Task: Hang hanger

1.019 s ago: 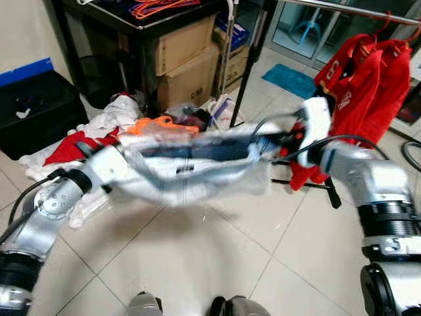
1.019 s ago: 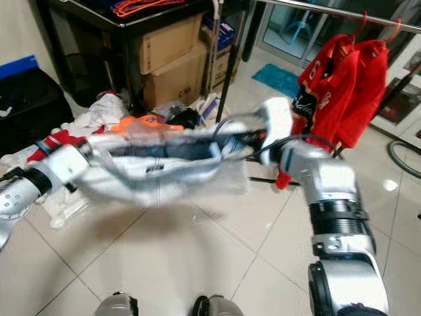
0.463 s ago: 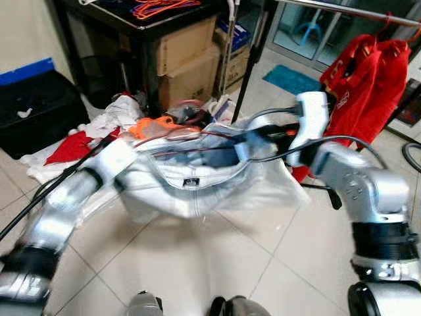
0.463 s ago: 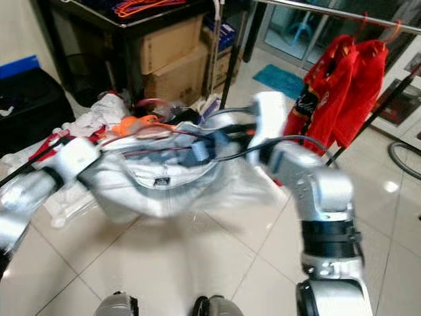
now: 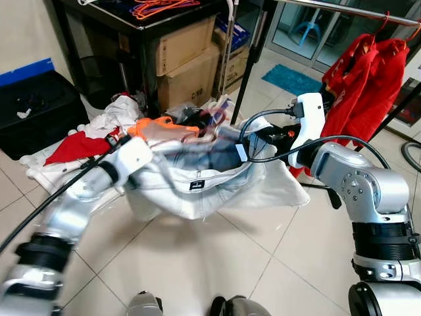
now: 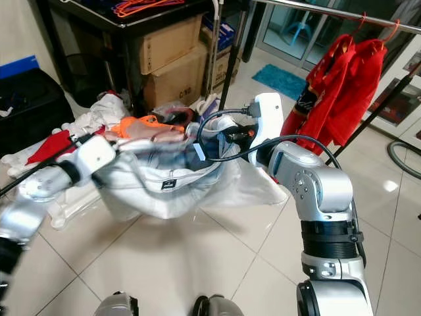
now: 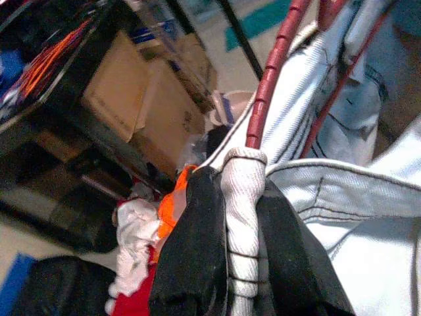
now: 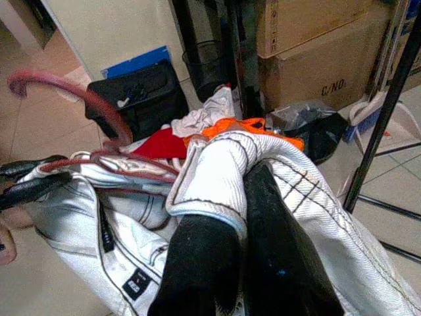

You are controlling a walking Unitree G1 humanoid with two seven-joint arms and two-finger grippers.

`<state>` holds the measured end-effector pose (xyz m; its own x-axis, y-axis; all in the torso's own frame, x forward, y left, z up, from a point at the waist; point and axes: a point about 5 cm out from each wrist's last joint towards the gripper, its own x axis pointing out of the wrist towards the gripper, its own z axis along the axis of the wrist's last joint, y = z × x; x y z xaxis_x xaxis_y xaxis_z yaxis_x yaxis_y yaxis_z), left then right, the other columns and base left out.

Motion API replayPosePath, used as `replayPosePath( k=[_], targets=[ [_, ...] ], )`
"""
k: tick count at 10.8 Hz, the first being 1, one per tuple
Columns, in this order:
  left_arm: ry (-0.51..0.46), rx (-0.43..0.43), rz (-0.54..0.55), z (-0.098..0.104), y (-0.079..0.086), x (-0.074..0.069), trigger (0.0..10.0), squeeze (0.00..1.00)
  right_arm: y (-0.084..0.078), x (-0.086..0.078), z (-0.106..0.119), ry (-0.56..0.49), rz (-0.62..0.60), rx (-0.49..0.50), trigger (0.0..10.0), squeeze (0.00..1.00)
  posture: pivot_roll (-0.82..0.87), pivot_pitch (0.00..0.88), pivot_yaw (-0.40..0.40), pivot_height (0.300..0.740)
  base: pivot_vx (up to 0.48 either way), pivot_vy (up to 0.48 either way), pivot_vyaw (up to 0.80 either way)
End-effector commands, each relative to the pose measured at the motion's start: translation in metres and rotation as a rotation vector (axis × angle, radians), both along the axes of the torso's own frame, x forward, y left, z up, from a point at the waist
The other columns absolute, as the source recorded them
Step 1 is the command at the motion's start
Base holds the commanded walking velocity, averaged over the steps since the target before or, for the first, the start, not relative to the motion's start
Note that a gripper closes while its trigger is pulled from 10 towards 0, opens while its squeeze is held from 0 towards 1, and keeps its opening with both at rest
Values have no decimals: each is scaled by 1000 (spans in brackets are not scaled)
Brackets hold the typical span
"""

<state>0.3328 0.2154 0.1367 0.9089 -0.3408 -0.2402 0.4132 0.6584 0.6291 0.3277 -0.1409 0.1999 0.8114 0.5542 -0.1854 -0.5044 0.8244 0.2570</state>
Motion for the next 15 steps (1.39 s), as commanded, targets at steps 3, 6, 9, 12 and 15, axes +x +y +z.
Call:
replayPosePath(
  k=[3,6,9,12,15],
  targets=[
    [-236,-272,210,61,34,20,10000,0,-9,-15,-25,19,-68,-109,0,0,27,87,-96,740,0,0,0],
    [-237,-520,1,80,10,13,10000,0,5,-23,-54,35,-124,-182,0,0,36,86,-88,740,0,0,0],
    [-153,-703,-161,79,-32,15,10000,0,56,-24,-37,-113,-99,-96,0,0,33,87,-77,740,0,0,0],
    [-23,-679,-490,92,-46,-14,10000,0,57,-12,-40,-237,-101,-268,0,0,28,83,-64,740,0,0,0],
    [64,-654,-612,98,-30,-34,10000,0,32,-4,-43,-245,-96,-347,3216,0,41,84,-72,740,0,0,0]
  ],
)
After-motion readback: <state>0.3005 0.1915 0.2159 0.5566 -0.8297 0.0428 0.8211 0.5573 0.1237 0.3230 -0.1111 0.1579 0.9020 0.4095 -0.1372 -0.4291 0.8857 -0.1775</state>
